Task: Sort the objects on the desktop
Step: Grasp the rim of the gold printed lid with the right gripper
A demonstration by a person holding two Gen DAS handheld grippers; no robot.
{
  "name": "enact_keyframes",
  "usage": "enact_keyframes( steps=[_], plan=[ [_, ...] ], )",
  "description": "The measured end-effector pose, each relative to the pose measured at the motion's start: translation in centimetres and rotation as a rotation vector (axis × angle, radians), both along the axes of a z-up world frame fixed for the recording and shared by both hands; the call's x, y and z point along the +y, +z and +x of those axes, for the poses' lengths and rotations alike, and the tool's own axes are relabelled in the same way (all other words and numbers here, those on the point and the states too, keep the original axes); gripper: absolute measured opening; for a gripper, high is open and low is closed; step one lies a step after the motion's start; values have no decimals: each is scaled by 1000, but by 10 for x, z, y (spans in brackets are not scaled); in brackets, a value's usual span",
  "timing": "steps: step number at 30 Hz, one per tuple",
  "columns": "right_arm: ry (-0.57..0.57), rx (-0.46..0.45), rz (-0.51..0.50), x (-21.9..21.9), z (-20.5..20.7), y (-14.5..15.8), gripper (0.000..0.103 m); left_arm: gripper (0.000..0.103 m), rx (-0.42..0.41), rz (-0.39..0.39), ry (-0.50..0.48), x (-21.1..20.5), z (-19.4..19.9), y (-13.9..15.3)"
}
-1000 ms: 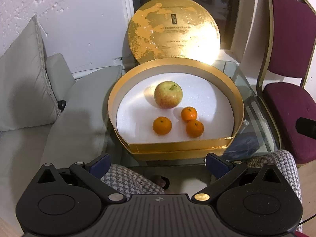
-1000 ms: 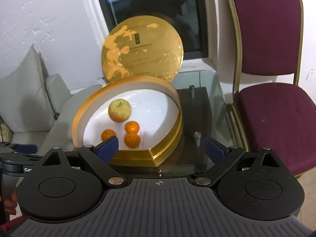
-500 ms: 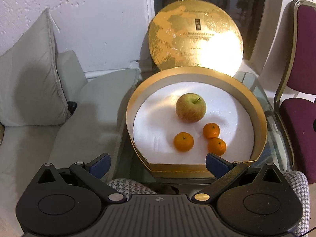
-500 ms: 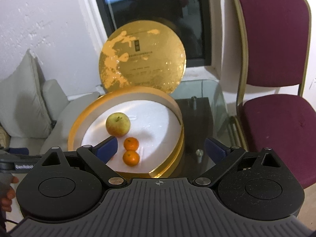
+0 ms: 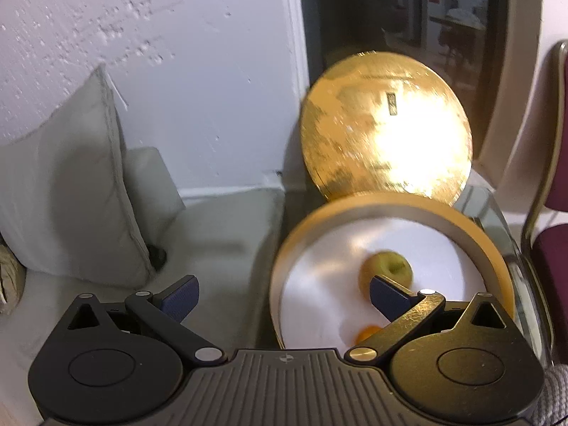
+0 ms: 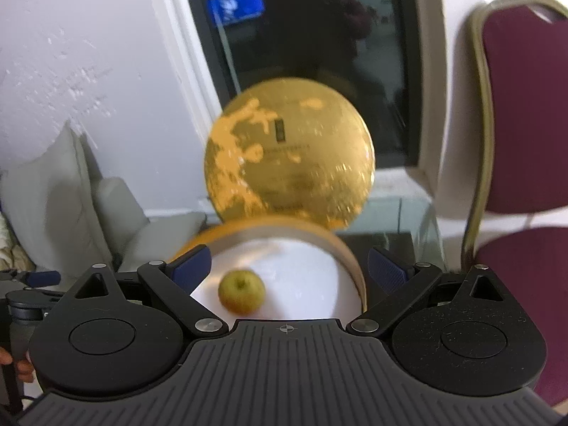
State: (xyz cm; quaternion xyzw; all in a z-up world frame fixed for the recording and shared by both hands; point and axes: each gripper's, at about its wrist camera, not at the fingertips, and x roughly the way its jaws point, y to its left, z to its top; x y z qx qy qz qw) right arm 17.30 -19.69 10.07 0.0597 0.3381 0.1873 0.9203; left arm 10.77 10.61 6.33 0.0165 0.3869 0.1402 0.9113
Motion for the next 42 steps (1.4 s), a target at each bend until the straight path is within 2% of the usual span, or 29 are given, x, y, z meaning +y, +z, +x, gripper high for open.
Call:
enact_keyframes(
  steps=[6,12,18,24,30,32,38,42],
  plan=[
    [26,-31,13,6,30,16,100,102,-7,38,-24,5,26,5],
    [0,-57,18,10,68,9,100,102,25,56,-22,12,69,-15],
    [-47,-25,51,6,120,-14,100,102,78,26,5,32,121,-36],
    [-115,-5,85,2,190,-38,100,102,57,-46,24,50,184,-50],
    [-161,1,108,-3,255,-70,100,102,56,-117,15,64,240,-80],
    [-171,-5,113,-4,272,-84,100,102,36,-165,10,70,255,-90],
    [-165,-62,172,-10,320,-134,100,101,-156,-267,-2,85,280,-117],
    [-156,-81,223,-13,343,-162,100,101,-224,-334,16,95,292,-138]
  ],
)
